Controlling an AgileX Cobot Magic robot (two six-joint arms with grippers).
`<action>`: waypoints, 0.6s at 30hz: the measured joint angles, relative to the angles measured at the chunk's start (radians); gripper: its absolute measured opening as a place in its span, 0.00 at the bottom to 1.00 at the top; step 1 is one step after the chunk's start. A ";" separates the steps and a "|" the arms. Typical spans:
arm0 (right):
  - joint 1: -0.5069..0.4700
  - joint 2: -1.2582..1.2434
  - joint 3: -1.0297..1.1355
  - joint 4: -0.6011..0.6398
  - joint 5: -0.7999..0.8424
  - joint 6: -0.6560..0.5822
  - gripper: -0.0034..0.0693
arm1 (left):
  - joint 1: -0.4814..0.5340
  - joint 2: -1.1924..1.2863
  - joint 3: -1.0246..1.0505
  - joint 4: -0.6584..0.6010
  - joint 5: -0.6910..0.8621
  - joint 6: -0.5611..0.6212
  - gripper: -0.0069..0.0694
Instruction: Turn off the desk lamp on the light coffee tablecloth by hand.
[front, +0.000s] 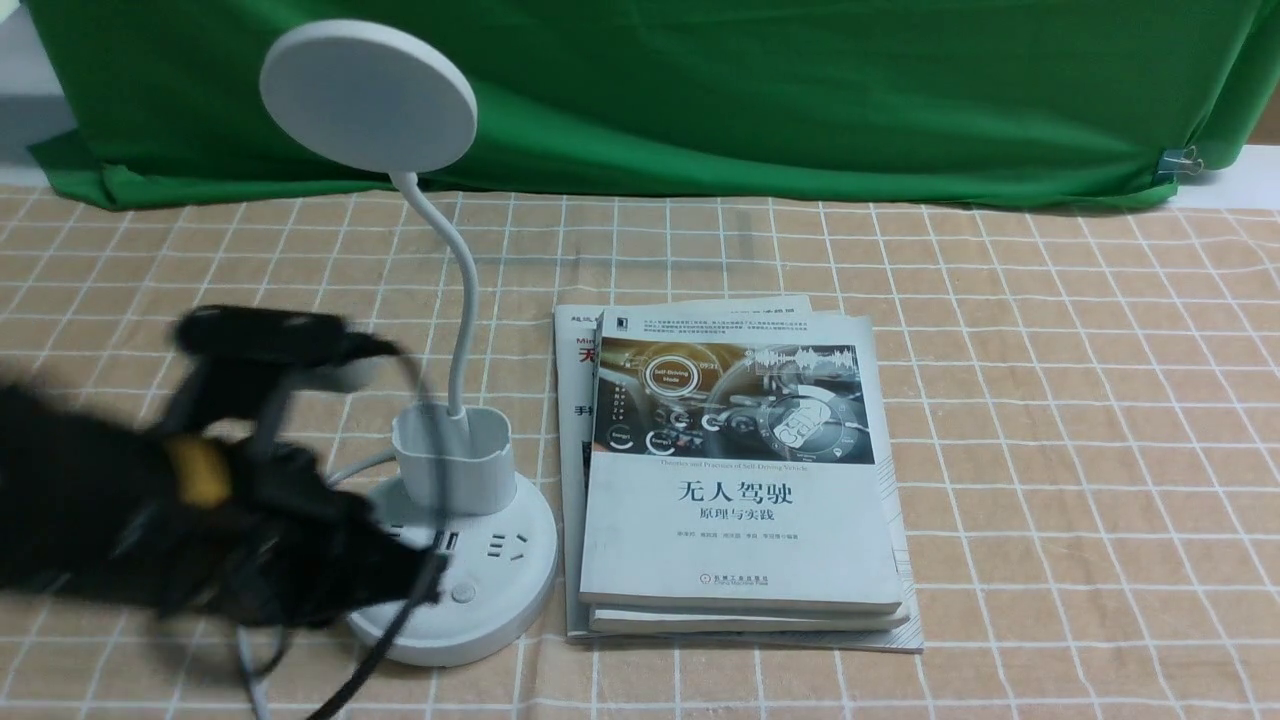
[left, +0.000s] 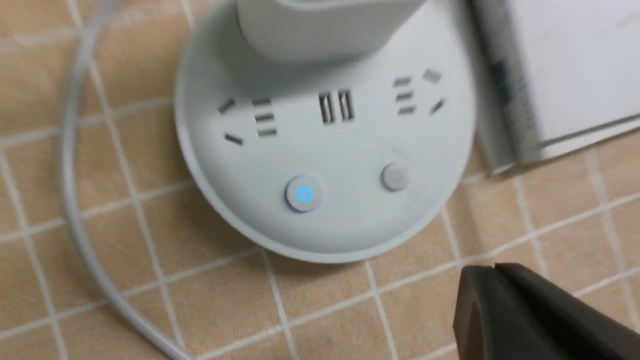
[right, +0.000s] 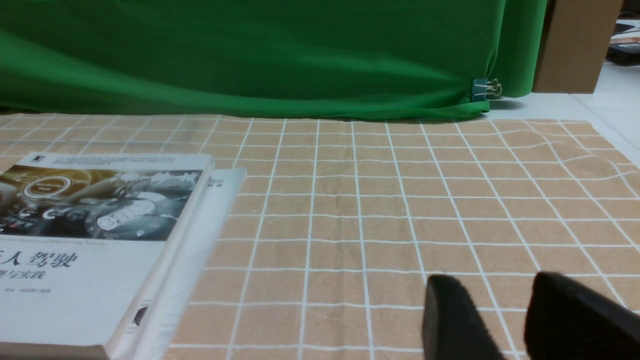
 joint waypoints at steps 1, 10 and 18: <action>0.000 0.000 0.000 0.000 0.000 0.000 0.38 | 0.000 -0.077 0.061 -0.001 -0.048 0.000 0.08; 0.000 0.000 0.000 0.000 0.000 0.000 0.38 | 0.000 -0.590 0.369 -0.003 -0.146 -0.016 0.08; 0.000 0.000 0.000 0.000 0.000 0.000 0.38 | 0.000 -0.816 0.451 -0.003 -0.161 -0.016 0.08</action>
